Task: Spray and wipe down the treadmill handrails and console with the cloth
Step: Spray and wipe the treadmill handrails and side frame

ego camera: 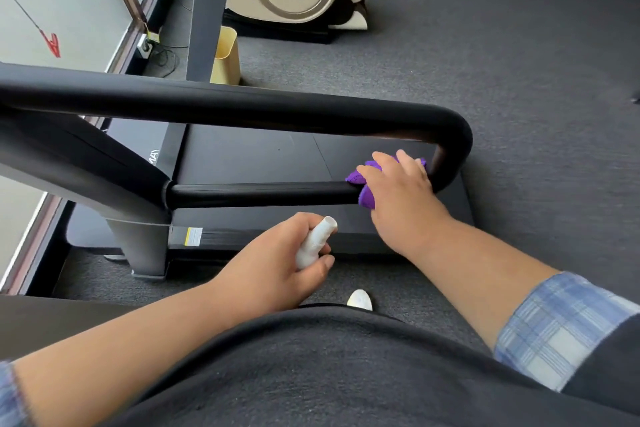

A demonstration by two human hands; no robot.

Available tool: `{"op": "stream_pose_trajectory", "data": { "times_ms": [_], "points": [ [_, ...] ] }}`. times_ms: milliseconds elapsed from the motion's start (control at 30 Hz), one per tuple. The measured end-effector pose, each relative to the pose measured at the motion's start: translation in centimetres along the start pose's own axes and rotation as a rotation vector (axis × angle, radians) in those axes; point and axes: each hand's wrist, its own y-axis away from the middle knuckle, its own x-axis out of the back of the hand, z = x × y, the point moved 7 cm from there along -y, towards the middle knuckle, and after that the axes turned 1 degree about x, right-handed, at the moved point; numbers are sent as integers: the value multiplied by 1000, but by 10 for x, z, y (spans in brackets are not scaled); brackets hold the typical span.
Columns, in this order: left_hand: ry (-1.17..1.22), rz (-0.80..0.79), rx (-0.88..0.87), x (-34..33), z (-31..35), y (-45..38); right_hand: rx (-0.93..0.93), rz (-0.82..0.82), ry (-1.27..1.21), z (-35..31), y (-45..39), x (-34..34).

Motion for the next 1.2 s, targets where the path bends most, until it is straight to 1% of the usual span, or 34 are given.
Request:
{"op": "stream_pose_trajectory", "data": {
  "times_ms": [67, 167, 267, 367, 433, 500, 600, 700, 800, 900, 1000, 1100, 1200],
  "points": [
    [2, 7, 3, 3, -2, 1, -58, 60, -203, -4, -2, -4],
    [-8, 25, 18, 7, -7, 4, -42, 98, -268, -21, -10, -5],
    [-18, 49, 16, 11, -10, 7, 83, 49, -300, -50, -17, -4],
    [-17, 64, 12, 15, -10, 9, 196, -55, -310, -65, -16, -7],
    [-23, 81, 24, 20, -11, 11, 201, -91, -454, -53, -15, 0],
    [-11, 101, 47, 25, -14, 14, 156, -62, -584, -28, -18, 5],
    [32, 137, 60, 33, -17, 19, 158, -84, -463, -11, -25, -1],
    [50, 144, 74, 37, -20, 21, 181, -83, -332, -24, -34, -11],
    [60, 157, 93, 39, -26, 24, 195, -38, -242, -38, -42, -13],
    [81, 183, 128, 43, -35, 29, 253, -44, -181, -59, -49, -13],
    [129, 198, 168, 46, -44, 38, 325, -39, -155, -97, -59, -12],
    [154, 208, 208, 50, -51, 53, 393, 3, -79, -148, -72, -14],
    [141, 254, 260, 59, -60, 76, 453, 23, -64, -206, -88, -20]
  ]
}}
